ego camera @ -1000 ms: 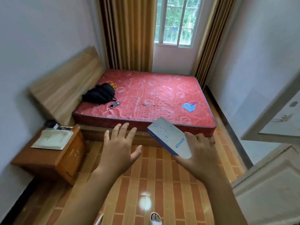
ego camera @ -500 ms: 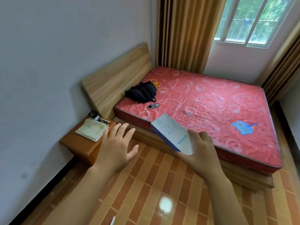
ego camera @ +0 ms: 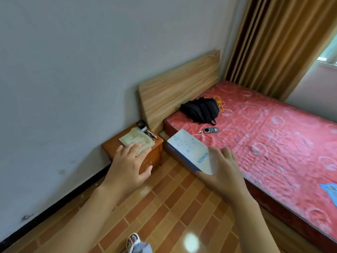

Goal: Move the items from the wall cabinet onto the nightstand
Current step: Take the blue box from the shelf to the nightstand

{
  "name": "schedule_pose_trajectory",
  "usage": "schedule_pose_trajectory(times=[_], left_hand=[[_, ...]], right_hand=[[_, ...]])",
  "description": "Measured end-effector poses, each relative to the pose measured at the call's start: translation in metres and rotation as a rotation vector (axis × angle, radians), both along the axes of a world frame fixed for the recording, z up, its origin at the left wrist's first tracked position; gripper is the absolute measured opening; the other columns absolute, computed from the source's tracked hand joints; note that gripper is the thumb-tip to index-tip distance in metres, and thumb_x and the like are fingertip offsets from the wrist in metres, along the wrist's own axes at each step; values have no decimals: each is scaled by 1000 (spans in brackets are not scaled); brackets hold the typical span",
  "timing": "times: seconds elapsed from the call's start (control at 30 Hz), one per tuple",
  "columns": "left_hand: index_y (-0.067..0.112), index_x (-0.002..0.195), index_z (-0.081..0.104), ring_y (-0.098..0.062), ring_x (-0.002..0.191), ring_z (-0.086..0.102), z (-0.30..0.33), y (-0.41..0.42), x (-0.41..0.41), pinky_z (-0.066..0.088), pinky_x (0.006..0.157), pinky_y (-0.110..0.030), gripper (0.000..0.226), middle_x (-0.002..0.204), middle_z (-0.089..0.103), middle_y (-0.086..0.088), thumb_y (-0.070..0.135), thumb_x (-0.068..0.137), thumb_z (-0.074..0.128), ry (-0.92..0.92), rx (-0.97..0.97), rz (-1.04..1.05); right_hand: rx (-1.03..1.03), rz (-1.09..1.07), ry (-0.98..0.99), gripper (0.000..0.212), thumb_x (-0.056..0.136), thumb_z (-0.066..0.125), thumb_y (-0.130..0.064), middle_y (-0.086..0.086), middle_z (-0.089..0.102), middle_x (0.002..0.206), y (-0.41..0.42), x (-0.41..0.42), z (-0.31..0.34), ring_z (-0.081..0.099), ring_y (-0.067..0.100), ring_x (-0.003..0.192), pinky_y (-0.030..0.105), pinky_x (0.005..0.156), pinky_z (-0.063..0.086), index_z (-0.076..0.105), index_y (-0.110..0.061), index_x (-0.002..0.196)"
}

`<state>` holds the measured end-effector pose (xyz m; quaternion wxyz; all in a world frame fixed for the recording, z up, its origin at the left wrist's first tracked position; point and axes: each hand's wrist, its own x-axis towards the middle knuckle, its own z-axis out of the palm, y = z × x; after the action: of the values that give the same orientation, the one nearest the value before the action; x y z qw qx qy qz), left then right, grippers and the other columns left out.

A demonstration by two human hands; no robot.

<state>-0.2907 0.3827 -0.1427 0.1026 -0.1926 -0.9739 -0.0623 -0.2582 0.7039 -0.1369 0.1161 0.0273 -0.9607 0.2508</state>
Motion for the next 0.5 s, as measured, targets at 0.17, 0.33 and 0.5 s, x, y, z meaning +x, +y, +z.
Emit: schedule_pose_trajectory(times=[0.17, 0.33, 0.5], left_hand=[[24, 140, 58, -26, 139, 45, -7, -76, -65, 38, 112, -57, 59, 148, 53, -4, 57, 93, 46, -39, -50, -36], [26, 147, 53, -25, 144, 40, -2, -153, -126, 35, 116, -56, 62, 154, 48, -2, 59, 94, 44, -55, -65, -23], [29, 151, 45, -22, 148, 34, -6, -198, -168, 33, 118, -56, 62, 158, 41, 1, 60, 97, 39, -61, -38, 2]], right_hand=[[23, 55, -4, 86, 70, 77, -61, -11, 38, 108, -63, -75, 1, 39, 15, 105, 37, 83, 43, 42, -35, 145], [5, 69, -25, 84, 69, 76, -62, -12, 39, 110, -125, -143, 2, 41, 17, 111, 40, 89, 46, 42, -38, 142], [17, 92, -30, 85, 70, 77, -60, -15, 38, 110, -179, -190, -3, 39, 13, 111, 34, 85, 40, 43, -37, 144]])
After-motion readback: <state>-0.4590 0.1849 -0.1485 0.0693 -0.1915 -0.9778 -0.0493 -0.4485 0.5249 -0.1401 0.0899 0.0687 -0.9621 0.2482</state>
